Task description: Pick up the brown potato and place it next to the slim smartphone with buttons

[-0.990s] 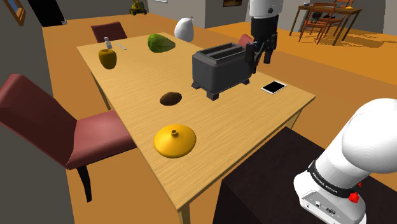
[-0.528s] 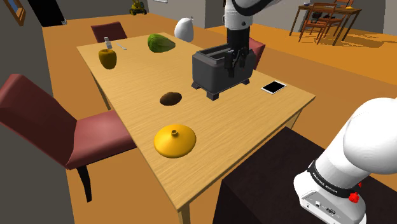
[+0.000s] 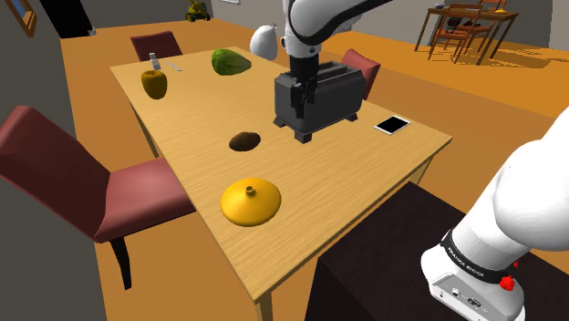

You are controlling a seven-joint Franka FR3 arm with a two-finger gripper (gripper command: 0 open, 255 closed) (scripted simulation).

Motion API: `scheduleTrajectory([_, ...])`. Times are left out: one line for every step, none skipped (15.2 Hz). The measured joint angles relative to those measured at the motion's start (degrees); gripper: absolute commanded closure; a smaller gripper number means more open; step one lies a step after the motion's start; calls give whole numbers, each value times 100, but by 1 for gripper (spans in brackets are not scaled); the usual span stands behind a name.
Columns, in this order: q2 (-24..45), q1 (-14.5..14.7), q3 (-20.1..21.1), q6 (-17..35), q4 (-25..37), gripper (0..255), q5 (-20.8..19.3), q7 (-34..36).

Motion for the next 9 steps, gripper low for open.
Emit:
scheduleTrajectory([222,30,28,19,226,0,-8,-98])
scheduleTrajectory([367,62,59,87,315,0,-16,-192])
scheduleTrajectory([525,80,78,169,433,0,-25,-311])
scheduleTrajectory([709,113,112,217,598,0,-37,-398])
scheduleTrajectory([910,134,137,300,750,0,-54,-509])
scheduleTrajectory([1074,162,170,378,882,0,-71,-601])
scheduleTrajectory([1208,224,233,393,1117,0,-92,-651])
scheduleTrajectory([1406,249,263,443,1279,0,-112,-747])
scheduleTrajectory([1636,266,283,481,1425,0,-134,-851])
